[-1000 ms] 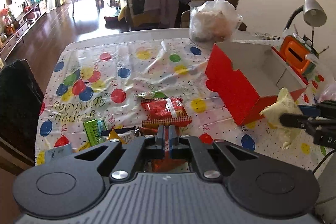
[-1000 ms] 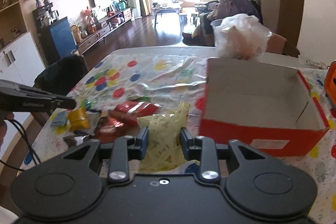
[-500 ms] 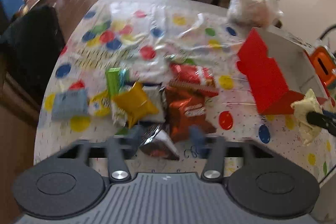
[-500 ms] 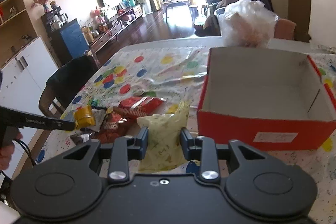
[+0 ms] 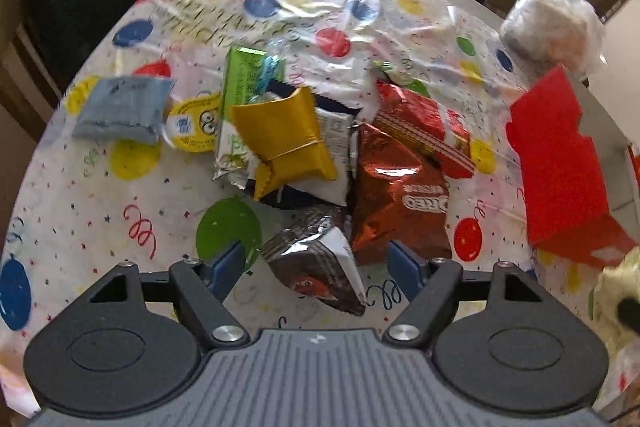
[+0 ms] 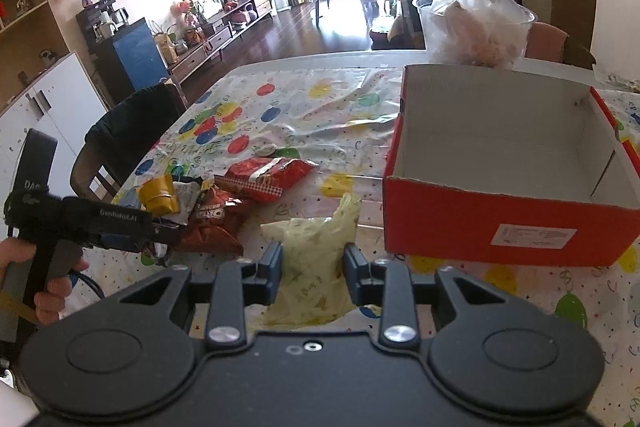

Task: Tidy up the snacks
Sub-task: 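Lift the yellow bun with the right gripper while the left gripper lifts the chocolate packet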

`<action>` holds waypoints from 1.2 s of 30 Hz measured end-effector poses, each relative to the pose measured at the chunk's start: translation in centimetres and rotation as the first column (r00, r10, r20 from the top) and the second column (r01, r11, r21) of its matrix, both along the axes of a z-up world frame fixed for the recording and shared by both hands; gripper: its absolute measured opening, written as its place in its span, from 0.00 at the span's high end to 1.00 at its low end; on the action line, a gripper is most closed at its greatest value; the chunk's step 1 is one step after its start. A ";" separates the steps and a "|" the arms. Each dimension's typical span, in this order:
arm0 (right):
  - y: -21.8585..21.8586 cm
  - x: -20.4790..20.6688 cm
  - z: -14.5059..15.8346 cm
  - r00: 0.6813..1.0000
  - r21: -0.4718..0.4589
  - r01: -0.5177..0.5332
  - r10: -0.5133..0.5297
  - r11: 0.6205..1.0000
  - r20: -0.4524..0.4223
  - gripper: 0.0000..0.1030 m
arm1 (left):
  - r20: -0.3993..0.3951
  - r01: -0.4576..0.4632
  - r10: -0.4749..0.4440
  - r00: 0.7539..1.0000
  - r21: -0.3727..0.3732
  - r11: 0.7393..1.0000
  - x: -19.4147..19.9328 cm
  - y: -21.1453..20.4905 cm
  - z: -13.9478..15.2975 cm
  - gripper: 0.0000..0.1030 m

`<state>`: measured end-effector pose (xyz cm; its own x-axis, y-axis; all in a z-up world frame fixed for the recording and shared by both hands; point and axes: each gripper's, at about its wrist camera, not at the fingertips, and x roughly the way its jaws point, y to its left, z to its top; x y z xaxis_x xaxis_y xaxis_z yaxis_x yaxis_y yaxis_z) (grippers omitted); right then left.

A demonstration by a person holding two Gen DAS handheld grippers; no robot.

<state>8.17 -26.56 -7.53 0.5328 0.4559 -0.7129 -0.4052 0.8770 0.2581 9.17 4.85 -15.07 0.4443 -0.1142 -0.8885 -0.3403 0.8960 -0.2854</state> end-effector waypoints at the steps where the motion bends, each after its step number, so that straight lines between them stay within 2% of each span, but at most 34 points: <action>1: -0.1 -0.1 0.1 1.000 0.000 0.002 -0.002 1.000 0.000 0.70 | -0.013 -0.015 0.014 1.000 -0.026 1.000 0.1 0.4 -0.3 0.38; 4: -0.1 -0.2 0.0 1.000 -0.004 0.008 -0.008 1.000 0.001 0.70 | -0.052 -0.051 0.045 0.998 -0.108 0.993 0.2 1.3 -1.2 0.55; 7: 0.0 -0.3 0.0 1.000 -0.006 0.015 -0.015 1.000 0.000 0.70 | -0.050 -0.050 0.044 0.998 -0.120 0.992 0.2 1.5 -1.4 0.63; 17: 0.4 -0.5 0.5 1.000 -0.013 0.014 -0.014 1.000 0.017 0.70 | -0.022 -0.005 0.003 1.000 -0.103 0.995 -1.4 2.2 0.0 0.67; 22: 0.1 -0.5 1.0 0.999 -0.004 0.022 -0.022 1.000 0.029 0.70 | 0.033 0.076 -0.075 0.997 -0.026 0.997 -2.8 1.2 3.0 0.67; 26: -0.5 -0.1 1.6 0.998 0.004 0.032 -0.033 0.999 0.047 0.70 | 0.104 0.148 -0.151 0.983 0.038 0.988 -2.8 -0.6 6.4 0.66; 32: -2.4 1.4 2.5 0.994 0.008 0.071 -0.071 0.997 0.082 0.70 | 0.189 0.256 -0.276 0.942 0.123 0.959 -0.5 -5.2 10.2 0.66; 36: -4.4 2.9 3.1 0.988 -0.003 0.095 -0.094 0.995 0.118 0.70 | 0.225 0.330 -0.364 0.904 0.176 0.928 1.5 -9.1 11.8 0.66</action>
<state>11.11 -30.93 -4.46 0.6539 0.3938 -0.6460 -0.3474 0.9148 0.2061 10.72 -4.21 -3.23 0.6067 -0.1921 -0.7714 0.0657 0.9792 -0.1922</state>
